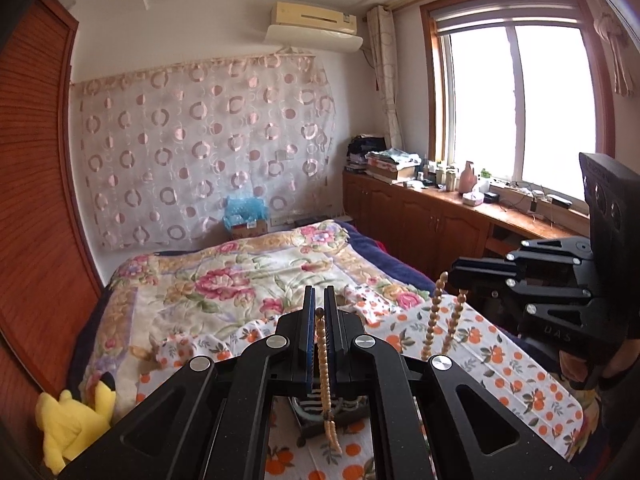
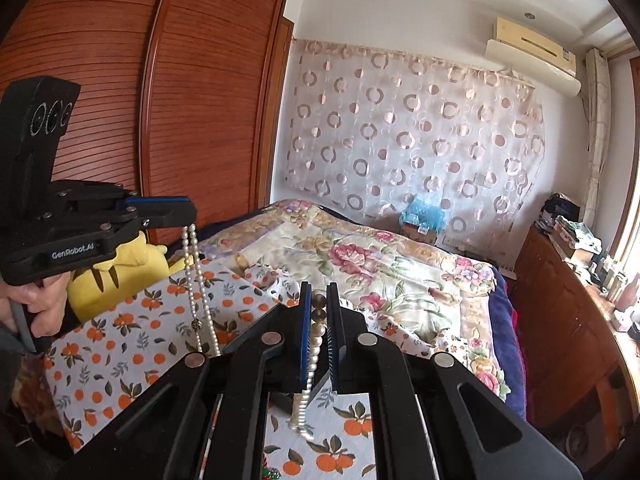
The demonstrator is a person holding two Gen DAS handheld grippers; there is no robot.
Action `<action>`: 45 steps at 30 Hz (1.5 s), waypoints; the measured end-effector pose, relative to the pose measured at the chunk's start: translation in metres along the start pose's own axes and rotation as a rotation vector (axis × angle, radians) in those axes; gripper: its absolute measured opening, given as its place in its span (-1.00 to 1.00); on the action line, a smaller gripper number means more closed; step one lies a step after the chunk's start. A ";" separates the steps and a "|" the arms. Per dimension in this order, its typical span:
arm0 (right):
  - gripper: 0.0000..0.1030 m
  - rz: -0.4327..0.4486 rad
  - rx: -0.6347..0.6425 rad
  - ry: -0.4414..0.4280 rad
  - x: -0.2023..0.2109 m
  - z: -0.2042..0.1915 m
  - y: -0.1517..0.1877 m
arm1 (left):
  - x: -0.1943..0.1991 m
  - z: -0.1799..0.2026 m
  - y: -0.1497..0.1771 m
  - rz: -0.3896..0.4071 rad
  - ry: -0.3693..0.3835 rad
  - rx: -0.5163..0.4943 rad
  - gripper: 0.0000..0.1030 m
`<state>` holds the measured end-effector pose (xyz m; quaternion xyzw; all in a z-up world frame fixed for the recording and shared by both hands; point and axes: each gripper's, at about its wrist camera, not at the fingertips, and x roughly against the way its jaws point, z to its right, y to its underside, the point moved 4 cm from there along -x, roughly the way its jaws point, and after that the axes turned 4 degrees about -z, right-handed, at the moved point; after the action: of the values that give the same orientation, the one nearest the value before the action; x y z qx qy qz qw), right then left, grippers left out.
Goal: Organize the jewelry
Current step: 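Lift the pearl necklaces with the right tool while the left tool lifts its strand, then release both necklaces into the black box with both tools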
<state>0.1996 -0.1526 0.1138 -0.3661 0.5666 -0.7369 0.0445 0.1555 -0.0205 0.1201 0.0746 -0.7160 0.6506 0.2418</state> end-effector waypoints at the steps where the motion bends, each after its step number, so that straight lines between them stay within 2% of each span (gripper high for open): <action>1: -0.84 0.007 -0.006 -0.003 -0.002 0.002 -0.001 | -0.002 -0.001 -0.002 0.004 -0.002 0.000 -0.93; 9: -0.84 0.047 -0.031 -0.036 -0.011 0.010 -0.011 | -0.022 -0.022 -0.018 0.030 0.023 0.054 -0.93; 13: -0.84 0.061 -0.035 -0.040 -0.018 0.016 -0.020 | -0.038 -0.029 -0.015 0.015 0.036 0.072 -0.93; 22: -0.84 0.082 -0.023 -0.048 -0.038 0.027 -0.047 | -0.083 -0.029 0.030 -0.085 0.105 0.096 -0.93; 27: -0.84 0.060 -0.022 -0.043 -0.057 0.030 -0.049 | -0.106 -0.027 0.061 -0.140 0.126 0.121 -0.93; 31: -0.84 0.013 -0.040 -0.037 -0.086 0.035 -0.032 | -0.120 -0.021 0.080 -0.173 0.124 0.110 -0.93; 38: -0.84 -0.099 -0.090 -0.093 -0.142 0.031 0.014 | -0.141 -0.022 0.103 -0.232 0.133 0.123 -0.92; 43: -0.84 -0.182 -0.122 -0.120 -0.176 0.023 0.050 | -0.158 -0.021 0.120 -0.292 0.111 0.108 -0.92; 45: -0.84 -0.204 -0.136 -0.131 -0.182 0.019 0.063 | -0.159 -0.021 0.121 -0.297 0.101 0.103 -0.85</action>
<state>0.3211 -0.1025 -0.0278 -0.4712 0.5707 -0.6722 -0.0188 0.2481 -0.0162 -0.0584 0.1590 -0.6498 0.6464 0.3670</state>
